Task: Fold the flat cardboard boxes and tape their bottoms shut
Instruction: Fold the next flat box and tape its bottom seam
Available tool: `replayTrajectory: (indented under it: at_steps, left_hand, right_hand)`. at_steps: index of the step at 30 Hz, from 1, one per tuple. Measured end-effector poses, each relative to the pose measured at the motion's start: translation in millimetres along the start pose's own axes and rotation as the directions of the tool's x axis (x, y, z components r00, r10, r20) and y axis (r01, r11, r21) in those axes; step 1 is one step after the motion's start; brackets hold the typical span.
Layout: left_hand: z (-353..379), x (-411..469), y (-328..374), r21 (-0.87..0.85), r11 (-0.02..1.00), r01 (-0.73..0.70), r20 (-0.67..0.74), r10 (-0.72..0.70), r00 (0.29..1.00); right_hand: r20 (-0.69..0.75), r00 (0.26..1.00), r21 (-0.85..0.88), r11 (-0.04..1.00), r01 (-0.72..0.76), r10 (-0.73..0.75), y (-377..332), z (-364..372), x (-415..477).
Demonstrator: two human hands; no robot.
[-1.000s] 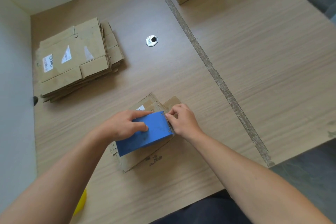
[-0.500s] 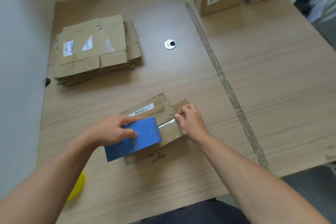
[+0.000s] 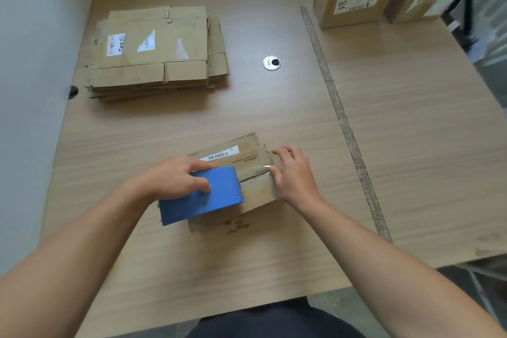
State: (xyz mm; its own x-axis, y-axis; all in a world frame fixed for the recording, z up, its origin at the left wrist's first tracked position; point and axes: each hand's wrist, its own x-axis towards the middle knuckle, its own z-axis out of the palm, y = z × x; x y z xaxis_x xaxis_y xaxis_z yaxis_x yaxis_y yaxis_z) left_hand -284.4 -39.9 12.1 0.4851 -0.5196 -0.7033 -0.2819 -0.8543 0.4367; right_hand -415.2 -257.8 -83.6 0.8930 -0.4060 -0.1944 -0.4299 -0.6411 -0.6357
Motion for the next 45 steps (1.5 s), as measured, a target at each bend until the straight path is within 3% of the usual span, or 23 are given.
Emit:
replayTrajectory:
  at_steps: [2,4,6,9,13,20,28,37,45]
  left_hand:
    - [-0.1,1.7,-2.3,0.005,1.000,0.008,0.002,-0.008,1.000]
    - [0.9,2.7,-4.0,0.016,1.000,0.009,0.006,-0.009,1.000]
    - [1.6,2.8,-4.5,0.010,1.000,0.001,0.001,-0.001,1.000]
    - [3.3,1.4,-6.1,0.004,1.000,-0.002,-0.011,0.002,1.000]
    - [4.7,1.7,-7.5,0.034,0.999,0.014,-0.029,-0.013,0.999]
    - [2.2,-4.0,-11.5,0.012,1.000,-0.009,0.007,0.009,1.000]
    - [0.1,-16.8,-22.1,-0.046,0.997,-0.056,0.029,0.057,0.998]
    - [-21.8,-32.5,-47.8,0.011,1.000,-0.004,0.039,0.004,0.999]
    - [-34.6,-60.6,-81.5,-0.049,0.997,0.062,0.056,-0.059,0.997]
  right_hand:
    - [0.091,0.970,-0.065,0.971,0.230,-0.224,2.9,-8.2,0.5]
    - [0.295,0.867,-0.142,0.879,0.456,-0.402,8.2,-16.6,5.9]
    - [0.456,0.765,-0.220,0.776,0.591,-0.454,10.9,-20.5,15.4]
    - [0.573,0.679,-0.269,0.677,0.685,-0.459,9.5,-13.5,27.4]
    - [0.586,0.661,-0.319,0.616,0.720,-0.468,19.4,2.5,26.4]
    - [0.513,0.659,-0.282,0.617,0.735,-0.551,26.6,8.5,24.5]
    - [0.318,0.685,-0.247,0.640,0.728,-0.656,22.4,17.7,18.0]
    - [0.314,0.638,-0.308,0.560,0.769,-0.703,24.2,18.1,17.5]
    - [0.341,0.676,-0.359,0.574,0.735,-0.653,24.0,16.9,16.2]
